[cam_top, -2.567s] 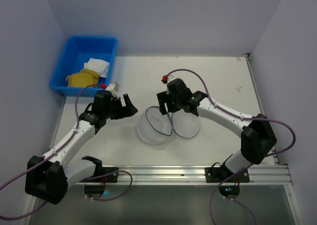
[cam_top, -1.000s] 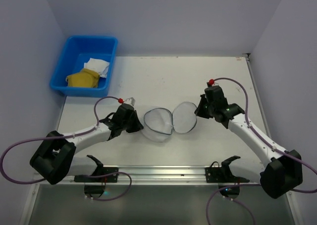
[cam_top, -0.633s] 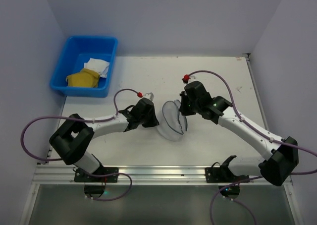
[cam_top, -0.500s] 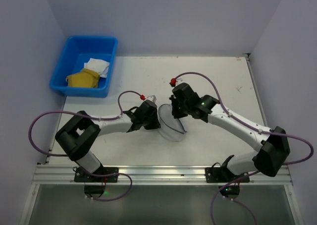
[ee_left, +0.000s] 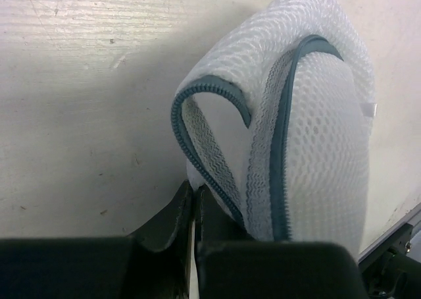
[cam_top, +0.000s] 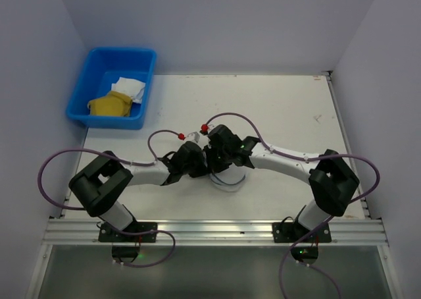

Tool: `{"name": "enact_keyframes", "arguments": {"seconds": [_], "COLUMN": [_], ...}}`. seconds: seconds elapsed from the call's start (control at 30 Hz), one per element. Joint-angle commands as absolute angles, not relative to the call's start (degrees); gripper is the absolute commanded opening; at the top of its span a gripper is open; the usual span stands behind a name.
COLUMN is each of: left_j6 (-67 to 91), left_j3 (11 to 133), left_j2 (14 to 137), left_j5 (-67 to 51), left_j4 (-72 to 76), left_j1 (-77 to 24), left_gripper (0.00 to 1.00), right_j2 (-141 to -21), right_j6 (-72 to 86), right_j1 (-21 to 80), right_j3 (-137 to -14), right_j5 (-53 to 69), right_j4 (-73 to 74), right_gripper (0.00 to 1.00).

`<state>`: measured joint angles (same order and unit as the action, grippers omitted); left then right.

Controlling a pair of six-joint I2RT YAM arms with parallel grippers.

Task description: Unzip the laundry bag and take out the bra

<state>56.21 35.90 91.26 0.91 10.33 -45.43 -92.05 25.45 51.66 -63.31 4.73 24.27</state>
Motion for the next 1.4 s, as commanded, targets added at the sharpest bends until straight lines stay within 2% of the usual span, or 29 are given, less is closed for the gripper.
{"name": "enact_keyframes", "arguments": {"seconds": [0.0,0.1,0.2,0.33,0.5,0.53,0.6,0.63,0.73,0.87,0.9,0.93,1.0,1.03,1.13,1.3,1.37], "left_j6": [58.70,59.59,60.29,61.08,61.87,61.96,61.96,61.88,61.35,59.60,58.63,58.28,56.96,56.61,55.11,52.83,51.95], "left_j3": [31.48,28.40,25.85,21.37,17.76,17.23,16.17,16.00,15.73,16.96,17.40,18.53,19.77,21.08,23.37,28.73,30.75], "left_j2": [90.71,88.60,85.70,82.01,76.91,76.21,73.57,72.43,66.90,58.56,57.40,56.44,53.62,52.92,50.63,49.75,49.66], "left_j5": [3.42,4.04,5.10,6.24,7.03,7.29,7.82,8.95,11.51,14.41,14.85,16.25,17.57,18.88,20.21,21.36,21.45], "left_j4": [12.48,12.83,12.48,11.69,9.68,9.06,6.16,4.76,-2.43,-10.87,-12.12,-13.43,-16.86,-17.83,-21.17,-24.08,-24.43], "left_j1": [-45.26,-44.21,-42.98,-42.10,-41.57,-41.22,-40.52,-40.26,-38.76,-36.30,-35.34,-35.16,-34.89,-34.89,-34.63,-34.45,-34.45], "left_gripper": [0.00,0.02,0.09,0.26,0.41,0.48,0.54,0.61,0.73,0.80,0.80,0.80,0.81,0.81,0.83,0.87,0.88], "right_j2": [-93.34,-93.78,-94.92,-96.94,-100.89,-101.51,-102.65,-102.83,-103.45,-102.66,-102.22,-100.91,-99.24,-98.36,-94.05,-89.13,-88.07], "right_j6": [26.45,27.07,27.33,27.68,27.77,27.77,27.69,27.69,27.42,27.33,27.16,27.07,26.81,26.72,26.81,26.02,25.32], "right_j1": [51.59,51.50,51.50,51.33,50.98,50.98,50.98,50.98,50.98,50.98,50.98,50.98,50.98,51.06,51.06,51.15,51.15], "right_j3": [-59.68,-57.84,-57.48,-57.66,-58.71,-58.88,-59.24,-59.33,-59.59,-59.94,-60.03,-60.20,-60.64,-60.82,-61.87,-66.88,-69.33], "right_j5": [13.09,14.15,15.20,16.17,17.84,18.45,18.98,19.25,19.42,19.16,18.99,18.81,18.02,17.76,17.75,16.35,15.12], "right_j4": [16.27,13.89,13.10,12.57,12.39,12.39,12.39,12.39,12.39,12.48,12.83,13.18,14.32,14.67,16.69,23.19,26.08], "right_gripper": [0.00,0.00,0.00,0.00,0.00,0.00,0.00,0.00,0.00,0.03,0.05,0.13,0.21,0.31,0.49,0.72,0.78]}}
